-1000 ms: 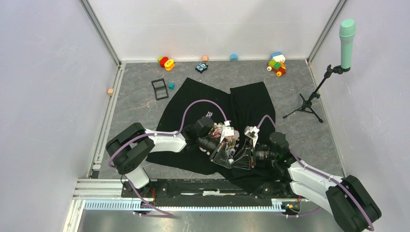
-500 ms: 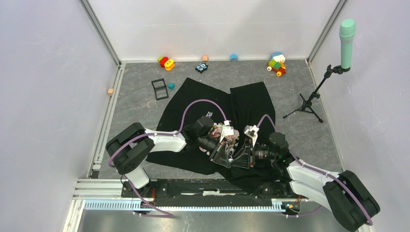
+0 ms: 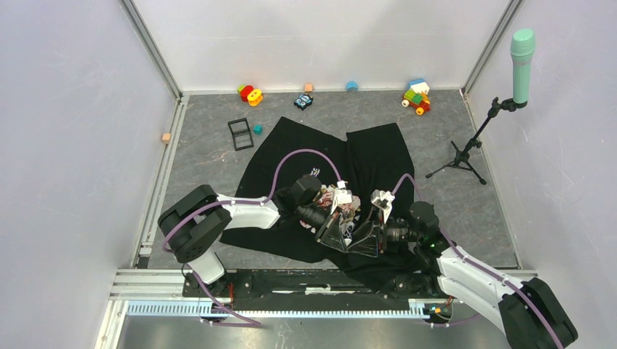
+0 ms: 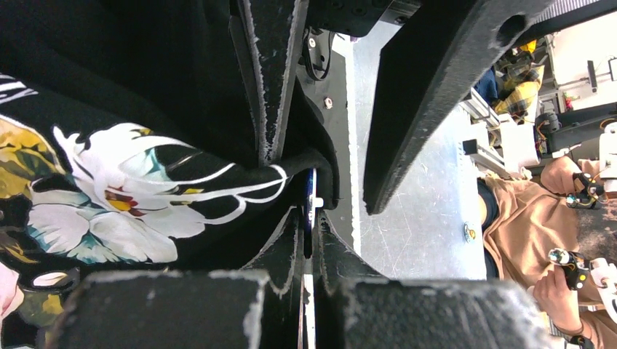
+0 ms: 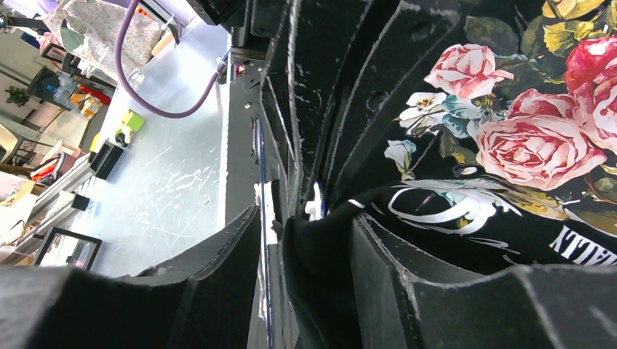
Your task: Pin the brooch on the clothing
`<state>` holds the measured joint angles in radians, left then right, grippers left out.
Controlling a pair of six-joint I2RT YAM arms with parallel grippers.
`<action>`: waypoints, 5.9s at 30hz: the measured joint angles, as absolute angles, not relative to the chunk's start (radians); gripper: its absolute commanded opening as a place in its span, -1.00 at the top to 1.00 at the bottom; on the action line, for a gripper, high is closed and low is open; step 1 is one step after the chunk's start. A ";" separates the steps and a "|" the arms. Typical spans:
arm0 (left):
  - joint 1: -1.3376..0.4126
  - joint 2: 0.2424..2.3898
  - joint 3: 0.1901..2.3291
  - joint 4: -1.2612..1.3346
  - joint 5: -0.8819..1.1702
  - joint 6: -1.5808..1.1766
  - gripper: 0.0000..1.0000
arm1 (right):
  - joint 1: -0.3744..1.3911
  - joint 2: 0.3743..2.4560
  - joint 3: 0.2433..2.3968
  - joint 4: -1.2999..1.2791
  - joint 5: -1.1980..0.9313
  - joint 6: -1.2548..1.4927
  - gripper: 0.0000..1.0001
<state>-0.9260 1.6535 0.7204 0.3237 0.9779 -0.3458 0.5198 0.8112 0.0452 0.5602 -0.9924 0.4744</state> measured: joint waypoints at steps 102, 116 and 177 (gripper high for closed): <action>-0.933 1.669 0.753 0.182 0.777 -0.282 0.95 | 0.495 1.079 0.078 0.534 -0.850 0.503 1.00; -0.931 1.669 0.753 0.198 0.744 -0.282 0.96 | 0.470 1.066 0.080 0.513 -0.828 0.501 1.00; -0.917 1.452 0.933 -0.249 1.092 -0.259 0.95 | 0.438 0.559 0.169 0.511 -1.085 0.543 -0.56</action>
<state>-0.9173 1.4517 0.9329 -0.2489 1.0924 -0.2592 0.4377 0.5594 0.1688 0.5106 -1.0855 0.5426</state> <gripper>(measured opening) 0.047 0.781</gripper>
